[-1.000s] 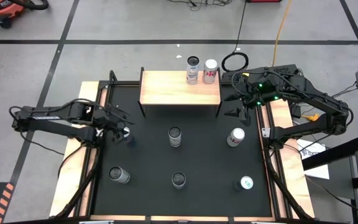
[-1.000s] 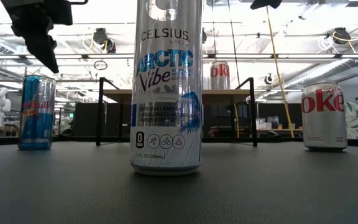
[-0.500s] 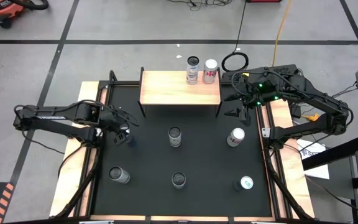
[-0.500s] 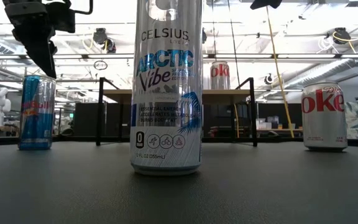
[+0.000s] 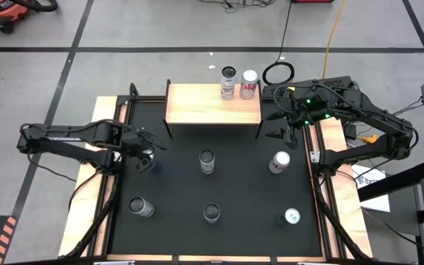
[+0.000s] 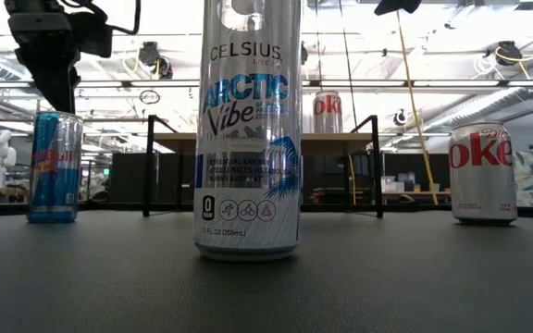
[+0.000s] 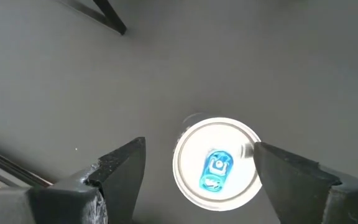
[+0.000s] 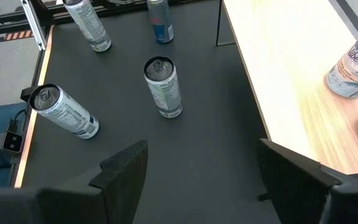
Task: Place canned beverage on shelf
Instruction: Put the top left blue soda can on the shelf
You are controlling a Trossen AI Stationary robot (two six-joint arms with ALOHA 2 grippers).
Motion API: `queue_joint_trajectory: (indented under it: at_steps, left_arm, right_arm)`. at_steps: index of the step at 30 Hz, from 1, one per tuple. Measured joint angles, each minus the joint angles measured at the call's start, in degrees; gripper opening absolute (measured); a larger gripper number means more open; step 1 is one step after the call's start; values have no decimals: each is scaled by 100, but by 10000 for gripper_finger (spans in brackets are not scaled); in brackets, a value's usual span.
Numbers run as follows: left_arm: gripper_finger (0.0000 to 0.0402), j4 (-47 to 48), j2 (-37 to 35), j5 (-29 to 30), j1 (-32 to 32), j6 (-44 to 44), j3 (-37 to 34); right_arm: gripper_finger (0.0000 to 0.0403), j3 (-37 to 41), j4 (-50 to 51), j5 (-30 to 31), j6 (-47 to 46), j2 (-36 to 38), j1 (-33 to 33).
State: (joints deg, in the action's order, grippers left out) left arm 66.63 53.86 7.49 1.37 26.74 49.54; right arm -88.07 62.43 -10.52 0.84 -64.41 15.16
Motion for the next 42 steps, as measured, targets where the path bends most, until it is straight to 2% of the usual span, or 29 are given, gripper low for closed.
queue_joint_trajectory:
  at_steps: [9,15,27,42]
  left_arm:
    - [304,-42,163,-165,0,14,4]
    - [304,-37,158,115,0,1,7]
    - [304,-10,147,177,0,-3,8]
    - [304,303,150,60,0,23,356]
  right_arm:
    - [281,0,2,0,3,0,0]
    - [281,0,2,0,25,0,-1]
    - [281,0,2,0,26,0,0]
    - [281,0,2,0,26,0,-2]
